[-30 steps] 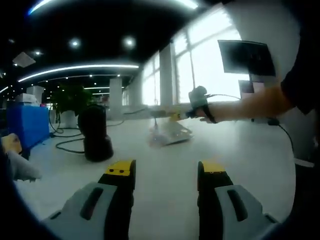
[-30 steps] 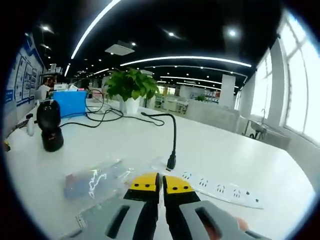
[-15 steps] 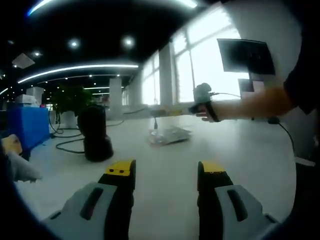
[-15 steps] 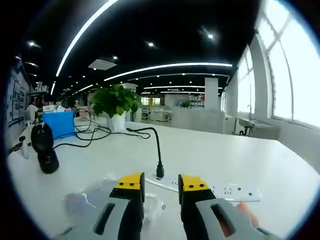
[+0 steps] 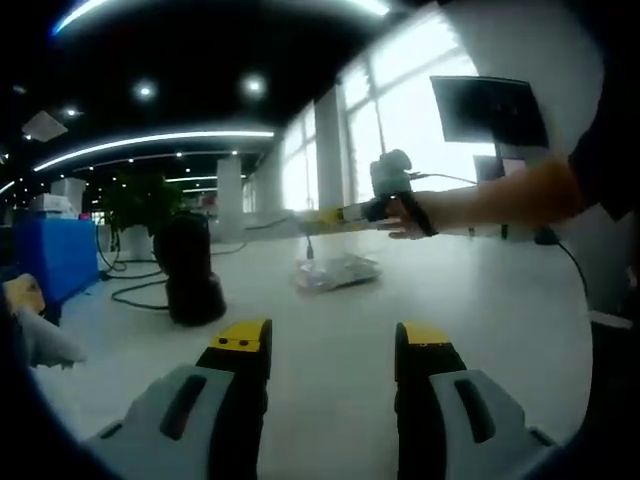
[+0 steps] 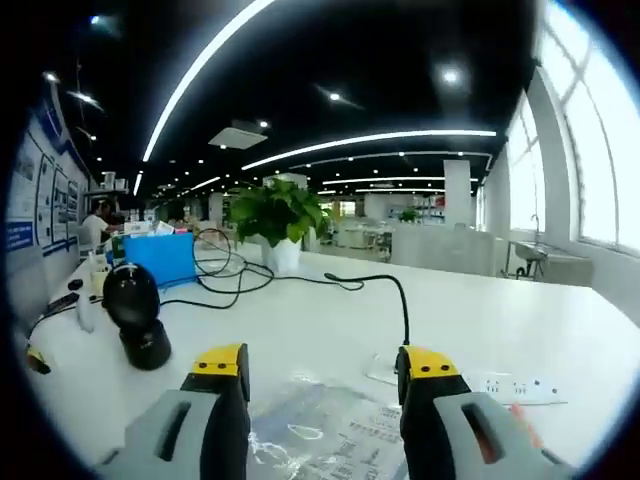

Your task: Clip sheet goods on table flip sheet goods clip sheet goods scan sheet goods put sheet goods back to table

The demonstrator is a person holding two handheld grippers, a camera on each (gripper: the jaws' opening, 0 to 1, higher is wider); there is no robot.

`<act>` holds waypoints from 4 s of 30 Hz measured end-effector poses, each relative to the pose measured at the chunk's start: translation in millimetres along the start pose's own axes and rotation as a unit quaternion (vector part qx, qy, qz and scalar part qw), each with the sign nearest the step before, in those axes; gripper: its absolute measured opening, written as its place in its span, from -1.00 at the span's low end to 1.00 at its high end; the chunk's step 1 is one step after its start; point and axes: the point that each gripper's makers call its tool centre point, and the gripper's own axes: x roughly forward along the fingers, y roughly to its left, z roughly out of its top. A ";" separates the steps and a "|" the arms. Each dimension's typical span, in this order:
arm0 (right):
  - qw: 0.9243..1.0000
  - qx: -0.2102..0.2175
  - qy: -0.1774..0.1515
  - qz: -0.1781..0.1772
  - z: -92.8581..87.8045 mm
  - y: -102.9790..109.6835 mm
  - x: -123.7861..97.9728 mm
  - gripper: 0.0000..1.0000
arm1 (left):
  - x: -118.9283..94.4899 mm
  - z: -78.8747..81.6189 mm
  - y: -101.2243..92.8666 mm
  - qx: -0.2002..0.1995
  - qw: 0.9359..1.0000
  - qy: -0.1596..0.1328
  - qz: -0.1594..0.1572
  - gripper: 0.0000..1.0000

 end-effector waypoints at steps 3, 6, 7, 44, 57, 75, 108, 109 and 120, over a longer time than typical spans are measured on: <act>0.999 -0.028 0.025 0.007 -17.1 8.1 2.8 0.27 | -0.4 1.1 0.8 -0.003 1.000 -0.003 0.001 -0.16; 0.998 -0.036 0.040 0.011 -27.5 14.3 4.3 0.39 | -0.2 1.1 -0.3 -0.002 1.000 -0.003 -0.001 -0.16; 0.998 -0.037 0.044 0.012 -31.8 15.4 4.2 0.43 | 0.2 0.8 -1.4 0.001 1.000 -0.002 -0.002 -0.16; 0.993 -0.009 0.117 0.021 -87.9 10.3 5.2 0.66 | -0.5 2.0 -3.3 0.008 1.000 -0.005 -0.003 -0.16; 0.999 -0.036 0.039 -0.002 -52.0 13.2 -10.3 0.47 | -0.2 2.2 -3.3 0.009 1.000 -0.006 -0.002 -0.16; 0.998 -0.007 -0.046 0.034 13.2 24.1 -96.1 0.44 | -1.6 3.9 1.3 -0.008 1.000 -0.008 0.001 -0.16; 0.992 -0.025 -0.122 -0.011 15.0 28.0 -265.1 0.29 | -2.3 3.6 4.2 -0.037 0.999 -0.004 0.011 -0.16; 0.992 -0.026 -0.122 -0.010 14.3 28.1 -268.7 0.28 | -2.3 3.7 4.3 -0.038 0.999 -0.004 0.012 -0.16; 0.991 -0.019 -0.131 -0.031 1.4 12.2 -303.0 0.22 | -2.6 4.1 -1.0 -0.038 0.999 -0.002 0.001 -0.12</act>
